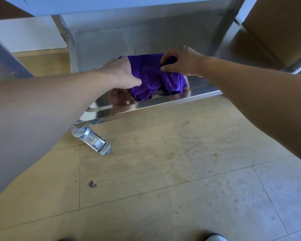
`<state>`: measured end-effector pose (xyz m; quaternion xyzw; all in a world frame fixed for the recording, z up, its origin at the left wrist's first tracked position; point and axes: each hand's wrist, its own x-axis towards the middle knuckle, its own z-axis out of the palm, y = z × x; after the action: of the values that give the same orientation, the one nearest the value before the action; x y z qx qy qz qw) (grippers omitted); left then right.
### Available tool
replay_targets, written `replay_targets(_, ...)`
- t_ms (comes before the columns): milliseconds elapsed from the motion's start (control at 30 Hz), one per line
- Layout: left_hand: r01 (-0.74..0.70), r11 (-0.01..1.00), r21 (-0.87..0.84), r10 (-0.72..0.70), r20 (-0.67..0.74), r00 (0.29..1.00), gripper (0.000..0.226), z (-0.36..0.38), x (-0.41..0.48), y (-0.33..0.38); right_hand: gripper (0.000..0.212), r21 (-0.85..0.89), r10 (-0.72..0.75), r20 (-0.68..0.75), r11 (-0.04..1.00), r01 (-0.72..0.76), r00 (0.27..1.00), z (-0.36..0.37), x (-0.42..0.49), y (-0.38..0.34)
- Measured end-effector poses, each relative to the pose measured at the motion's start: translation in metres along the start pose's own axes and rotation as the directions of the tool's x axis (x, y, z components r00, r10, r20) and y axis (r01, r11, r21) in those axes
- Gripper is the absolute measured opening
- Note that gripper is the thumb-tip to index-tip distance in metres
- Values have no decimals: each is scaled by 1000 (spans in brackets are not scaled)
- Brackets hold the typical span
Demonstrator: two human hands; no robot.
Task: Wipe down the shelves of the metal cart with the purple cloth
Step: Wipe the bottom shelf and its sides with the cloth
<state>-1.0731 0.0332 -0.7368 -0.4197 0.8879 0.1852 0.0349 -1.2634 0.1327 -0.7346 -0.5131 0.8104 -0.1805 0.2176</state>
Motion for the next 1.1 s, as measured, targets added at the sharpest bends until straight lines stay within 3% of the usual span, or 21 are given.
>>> replay_targets(67,0,999,-39,1,32,1000,45,-2,-3,4,27,7,-5,20,1000,5,1000,0,-1,-2)
replay_targets(133,9,991,-134,-2,48,999,19,-1,-2,5,24,99,31,4,995,-31,1000,2,-1,-2)
replay_targets(267,7,967,-254,0,27,1000,34,-4,-3,4,32,360,159,40,919,-163,986,-2,0,-2)
replay_targets(333,-38,982,-186,33,-33,999,57,-8,-2,1,40,417,177,75,888,-192,981,-8,-1,-1)
replay_targets(367,-67,990,-125,58,-71,996,54,-11,-1,0,44,418,169,95,888,-193,981,-10,-3,-2)
replay_targets(433,-116,993,-21,111,-153,982,33,-18,1,-2,51,325,138,113,931,-168,984,-14,-6,-4)
replay_targets(500,-134,989,66,147,-251,957,20,-25,2,-5,56,101,123,71,986,-130,990,-19,-9,-7)
replay_targets(600,-108,983,147,156,-379,912,31,-34,2,-7,55,-149,70,-119,985,-88,990,-25,-7,-10)
replay_targets(667,-119,971,209,206,-466,860,33,-38,-1,-5,49,-217,-28,-289,975,-37,957,-31,-5,-12)
replay_targets(733,-160,950,270,279,-494,824,32,-39,-3,-3,42,-302,-127,-357,953,15,925,-34,-4,-14)
replay_targets(800,-233,927,293,340,-397,853,31,-33,-3,-6,45,-452,-167,-259,891,33,951,-32,-6,-10)
replay_targets(867,-317,913,256,360,-143,922,31,-23,-5,-10,56,-581,-94,-49,813,49,994,-25,-14,-4)
replay_targets(967,-300,946,123,281,153,947,41,-17,-12,-18,72,-555,10,139,829,70,990,-19,-23,1)
replay_targets(1100,-212,977,8,209,131,969,32,-24,-13,-27,74,-390,-108,57,913,121,993,-18,-15,-11)
